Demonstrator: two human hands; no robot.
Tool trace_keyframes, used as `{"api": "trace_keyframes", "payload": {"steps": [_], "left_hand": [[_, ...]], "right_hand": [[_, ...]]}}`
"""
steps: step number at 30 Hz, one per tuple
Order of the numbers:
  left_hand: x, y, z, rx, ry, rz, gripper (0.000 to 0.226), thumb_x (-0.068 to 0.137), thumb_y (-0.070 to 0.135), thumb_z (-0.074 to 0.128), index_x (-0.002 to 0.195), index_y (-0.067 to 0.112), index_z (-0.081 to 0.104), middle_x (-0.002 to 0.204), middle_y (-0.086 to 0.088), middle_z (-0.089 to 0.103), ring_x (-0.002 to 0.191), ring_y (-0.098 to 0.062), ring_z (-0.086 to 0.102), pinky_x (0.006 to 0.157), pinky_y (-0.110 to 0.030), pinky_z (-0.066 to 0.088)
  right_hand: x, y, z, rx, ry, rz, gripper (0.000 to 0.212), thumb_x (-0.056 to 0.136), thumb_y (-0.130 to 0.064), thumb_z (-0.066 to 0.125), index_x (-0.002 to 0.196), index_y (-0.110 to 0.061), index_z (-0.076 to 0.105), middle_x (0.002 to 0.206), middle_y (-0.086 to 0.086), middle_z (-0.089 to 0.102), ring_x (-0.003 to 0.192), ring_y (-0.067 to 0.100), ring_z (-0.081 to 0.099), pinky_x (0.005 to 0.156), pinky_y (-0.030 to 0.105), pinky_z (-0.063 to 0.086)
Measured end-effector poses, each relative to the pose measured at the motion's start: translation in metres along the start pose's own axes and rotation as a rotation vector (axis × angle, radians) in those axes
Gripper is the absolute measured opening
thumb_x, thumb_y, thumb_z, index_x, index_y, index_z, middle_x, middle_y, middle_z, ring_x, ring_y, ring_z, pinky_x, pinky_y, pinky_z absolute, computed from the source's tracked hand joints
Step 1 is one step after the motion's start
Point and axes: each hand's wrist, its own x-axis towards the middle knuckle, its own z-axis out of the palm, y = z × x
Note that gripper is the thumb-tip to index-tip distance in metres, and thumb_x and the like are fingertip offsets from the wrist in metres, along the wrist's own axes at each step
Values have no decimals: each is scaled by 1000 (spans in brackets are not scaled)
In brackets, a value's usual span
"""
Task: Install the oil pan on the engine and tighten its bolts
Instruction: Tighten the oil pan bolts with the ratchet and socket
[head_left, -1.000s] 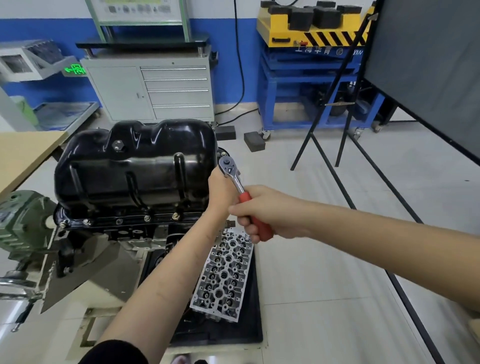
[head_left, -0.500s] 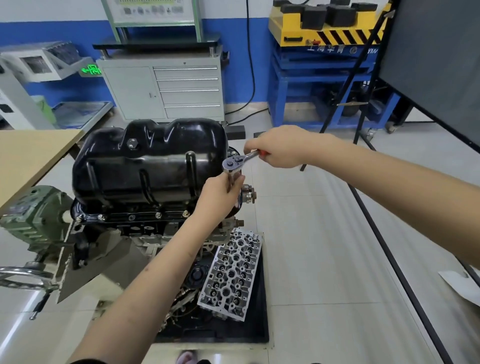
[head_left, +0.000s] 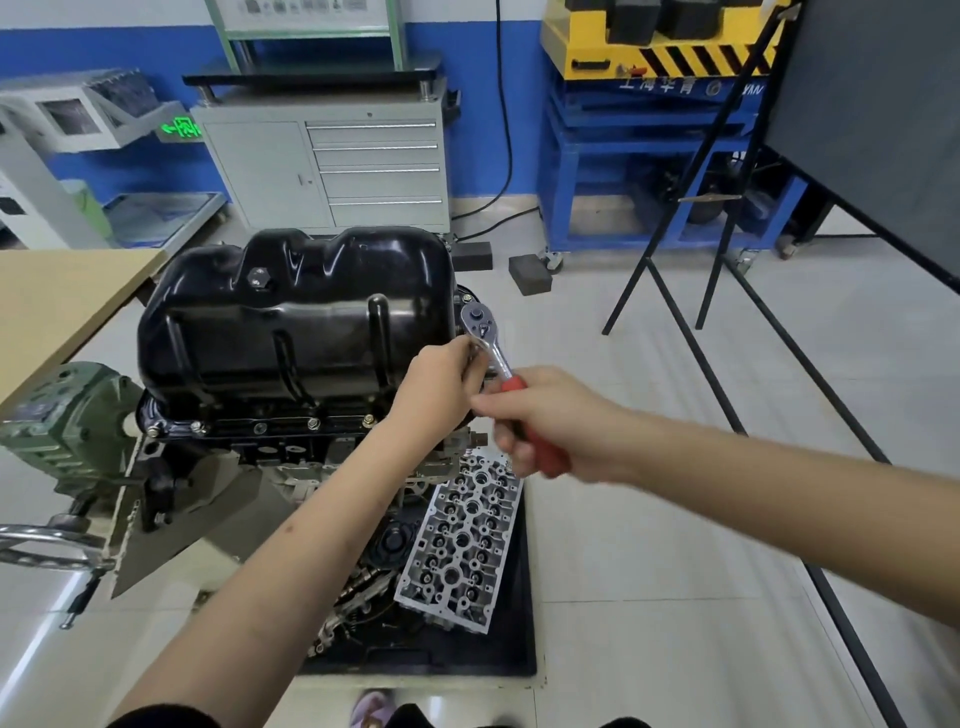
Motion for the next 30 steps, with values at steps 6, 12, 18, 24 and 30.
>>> {"api": "trace_keyframes", "payload": {"steps": [6,12,18,24,30], "left_hand": [[6,-4,-9,-57,-69,-32,11,88,8,48,89,1,57,72,-3,57,58,-13,48,50,-10,38],[-17,-16,-1,-231,-54,-43,24,85,19,63,103,4,66,90,-3,70,81,-2,63,75,-6,47],[-58,-57,19,60,38,-214,28,88,15,56,113,6,64,103,-12,65,92,-22,61,80,-25,44],[-51,-48,36,229,-124,-157,42,93,26,46,134,19,45,107,-7,60,104,-25,56,71,-31,42],[-46,-40,43,-65,-164,-281,51,92,19,49,140,14,34,59,8,44,69,-19,55,57,-23,35]], "right_hand": [[18,-25,-8,-505,29,-116,23,86,-24,62,101,-12,49,69,2,62,49,12,58,52,22,50],[33,-52,-14,-1237,196,-454,28,87,-33,57,104,-11,56,83,-4,52,63,8,47,51,13,35],[34,-64,-22,-1261,163,-432,22,90,-23,51,107,-10,56,76,-6,48,45,3,50,37,6,34],[20,-89,-30,-1168,250,-484,24,89,-25,50,105,-8,57,68,-5,47,43,7,47,37,8,37],[18,-77,-33,-1127,230,-446,18,90,-25,51,103,-14,56,70,-7,46,44,10,47,44,15,41]]}}
